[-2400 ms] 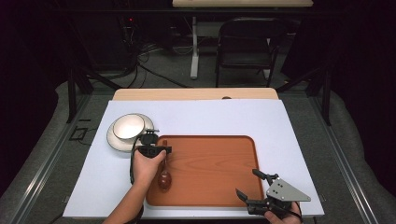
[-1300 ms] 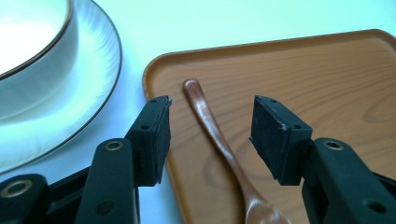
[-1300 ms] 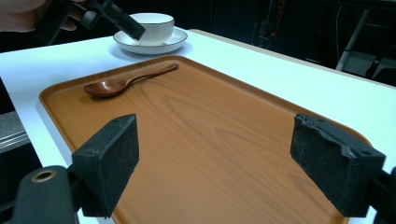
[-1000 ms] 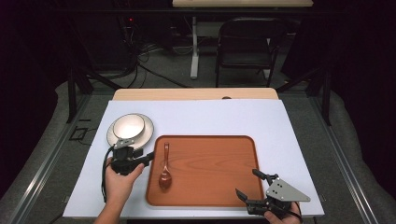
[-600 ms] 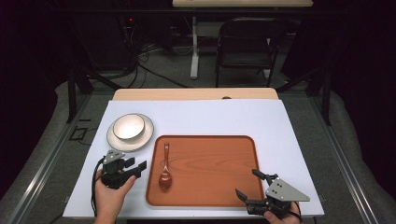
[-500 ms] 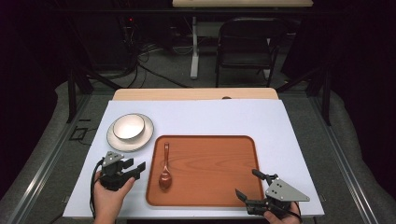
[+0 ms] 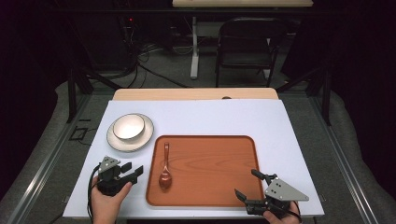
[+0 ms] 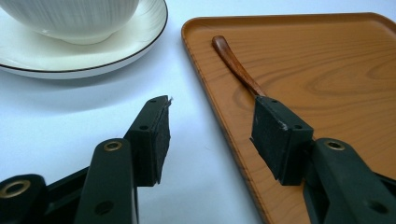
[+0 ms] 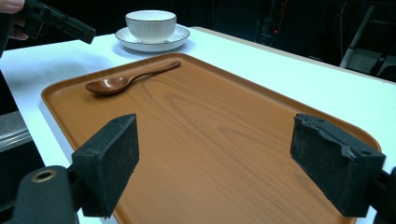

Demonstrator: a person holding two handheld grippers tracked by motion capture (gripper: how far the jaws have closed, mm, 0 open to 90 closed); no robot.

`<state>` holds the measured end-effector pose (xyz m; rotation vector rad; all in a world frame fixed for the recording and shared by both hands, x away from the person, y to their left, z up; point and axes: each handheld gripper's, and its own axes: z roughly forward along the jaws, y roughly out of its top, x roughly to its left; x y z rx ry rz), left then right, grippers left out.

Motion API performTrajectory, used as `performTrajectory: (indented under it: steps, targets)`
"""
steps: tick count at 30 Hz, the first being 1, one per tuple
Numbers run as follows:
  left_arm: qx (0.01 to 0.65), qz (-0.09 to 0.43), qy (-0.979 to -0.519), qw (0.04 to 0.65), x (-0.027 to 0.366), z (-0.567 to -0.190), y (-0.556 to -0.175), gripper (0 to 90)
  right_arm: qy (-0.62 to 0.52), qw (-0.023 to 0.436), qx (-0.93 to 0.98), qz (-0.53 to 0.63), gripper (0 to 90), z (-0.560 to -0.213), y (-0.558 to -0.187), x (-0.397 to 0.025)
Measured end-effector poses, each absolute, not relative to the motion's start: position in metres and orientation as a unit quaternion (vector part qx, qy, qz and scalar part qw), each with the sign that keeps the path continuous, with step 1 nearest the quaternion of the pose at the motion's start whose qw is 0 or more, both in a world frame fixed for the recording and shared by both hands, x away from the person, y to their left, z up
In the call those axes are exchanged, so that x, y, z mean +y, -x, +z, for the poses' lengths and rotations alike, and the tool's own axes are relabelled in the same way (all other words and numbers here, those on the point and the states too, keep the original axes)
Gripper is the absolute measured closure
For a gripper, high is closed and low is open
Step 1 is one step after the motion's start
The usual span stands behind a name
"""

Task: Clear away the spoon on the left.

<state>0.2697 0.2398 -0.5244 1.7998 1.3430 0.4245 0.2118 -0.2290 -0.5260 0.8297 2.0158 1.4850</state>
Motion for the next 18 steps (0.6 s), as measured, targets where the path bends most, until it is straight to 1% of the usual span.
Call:
performTrajectory:
  steps: [4, 7, 18]
  targets:
    - [0.537, 0.173, -0.718, 0.408, 0.2408, -0.5267, -0.2703, 46.8, -0.304, 0.249, 0.741, 0.544, 15.2, -0.5261, -0.212, -0.2292]
    - [0.544, 0.161, -0.714, 0.41, 0.243, -0.5286, -0.2714, 46.6, -0.306, 0.249, 0.741, 0.543, 15.2, -0.5264, -0.2127, -0.229]
    - [0.547, 0.165, -0.71, 0.412, 0.2451, -0.5292, -0.2712, 46.2, -0.307, 0.242, 0.745, 0.54, 15.1, -0.5281, -0.2147, -0.2283]
